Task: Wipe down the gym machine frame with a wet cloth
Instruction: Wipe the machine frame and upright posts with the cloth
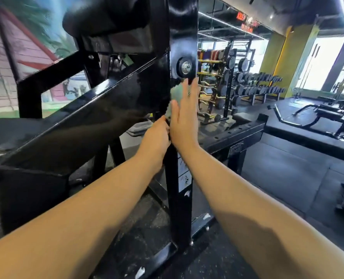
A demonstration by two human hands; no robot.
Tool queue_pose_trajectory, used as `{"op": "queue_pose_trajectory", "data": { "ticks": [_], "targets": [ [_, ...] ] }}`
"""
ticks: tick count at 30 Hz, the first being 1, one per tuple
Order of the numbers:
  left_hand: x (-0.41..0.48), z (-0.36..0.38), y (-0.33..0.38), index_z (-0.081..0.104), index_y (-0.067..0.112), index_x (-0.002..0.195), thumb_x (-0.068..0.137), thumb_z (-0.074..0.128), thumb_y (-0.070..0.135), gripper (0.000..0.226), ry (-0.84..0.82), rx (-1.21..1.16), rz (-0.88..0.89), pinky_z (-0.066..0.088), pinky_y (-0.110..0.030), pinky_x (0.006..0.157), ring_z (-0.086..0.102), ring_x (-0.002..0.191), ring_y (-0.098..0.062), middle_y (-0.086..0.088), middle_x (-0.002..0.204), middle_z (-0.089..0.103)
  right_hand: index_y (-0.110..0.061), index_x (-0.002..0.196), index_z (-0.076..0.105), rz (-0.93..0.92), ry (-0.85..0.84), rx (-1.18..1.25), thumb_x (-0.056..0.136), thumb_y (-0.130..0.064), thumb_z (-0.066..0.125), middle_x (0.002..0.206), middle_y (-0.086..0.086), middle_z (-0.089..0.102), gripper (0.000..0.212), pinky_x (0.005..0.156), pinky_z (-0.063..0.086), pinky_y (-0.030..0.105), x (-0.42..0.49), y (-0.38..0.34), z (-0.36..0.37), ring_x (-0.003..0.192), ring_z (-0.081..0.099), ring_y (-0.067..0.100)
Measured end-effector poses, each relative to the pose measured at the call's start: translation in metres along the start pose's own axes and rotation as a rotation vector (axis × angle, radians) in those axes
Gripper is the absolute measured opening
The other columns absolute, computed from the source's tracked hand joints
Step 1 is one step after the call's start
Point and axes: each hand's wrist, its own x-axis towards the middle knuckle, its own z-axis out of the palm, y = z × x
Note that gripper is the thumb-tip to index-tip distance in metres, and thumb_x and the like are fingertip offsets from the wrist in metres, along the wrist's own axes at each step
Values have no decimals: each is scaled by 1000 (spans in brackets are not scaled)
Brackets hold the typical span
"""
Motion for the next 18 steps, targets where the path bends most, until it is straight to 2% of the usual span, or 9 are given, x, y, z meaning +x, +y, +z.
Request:
{"op": "queue_pose_trajectory", "data": {
  "ticks": [2,3,4,6,9,11,13,16,18],
  "targets": [
    [-4,4,5,50,11,133,101,36,19,36,35,-7,-13,40,-35,103,46,128,-28,-7,135,53,-10,151,15,-37,-85,-49,103,-19,34,160,10,-2,52,115,13,26,-8,24,-11,147,0,24],
    [-5,6,6,47,7,135,100,37,19,38,50,14,-19,38,-38,105,43,131,-28,-11,137,50,-10,151,14,44,-47,-4,103,-19,33,160,10,0,52,115,17,24,4,29,-15,147,3,24],
    [-5,7,8,48,7,132,99,38,18,36,59,27,-8,40,-39,102,45,128,-29,-12,131,51,-11,151,13,159,12,79,104,-21,32,160,9,3,52,115,16,23,24,23,-18,147,8,23],
    [-2,10,11,49,13,122,97,40,16,27,69,-14,-50,44,-37,88,47,116,-26,-6,121,46,-14,152,15,294,118,257,104,-23,31,159,8,14,51,118,17,33,69,-3,-25,145,16,21],
    [2,10,14,40,11,138,96,40,13,41,67,-61,-98,39,-32,89,38,113,-17,-6,145,37,-13,149,27,86,155,299,103,-21,35,157,6,21,47,116,17,27,86,-39,-24,145,19,19],
    [1,11,14,36,11,141,96,40,15,45,48,-37,-87,37,-33,88,39,114,-17,-4,147,36,-12,146,34,-119,78,198,101,-17,39,157,7,20,45,111,17,19,75,-33,-25,146,15,21],
    [-4,10,16,35,13,143,97,40,15,46,13,-19,-83,38,-36,91,42,123,-18,-4,141,40,-13,145,36,-225,8,115,100,-17,40,157,8,22,46,110,23,15,72,-16,-29,145,18,23],
    [-8,6,18,39,14,140,97,38,12,44,-11,-9,-52,39,-38,95,38,134,-20,-2,150,33,-10,145,35,-127,76,173,101,-16,40,156,10,23,45,89,22,-9,86,-24,-33,144,20,23],
    [-10,3,16,47,13,132,98,38,12,35,-8,-19,-34,39,-39,96,40,133,-21,-3,150,33,-8,144,35,-83,122,216,101,-14,40,157,11,20,44,78,19,-14,85,-31,-27,146,14,26]
  ]
}}
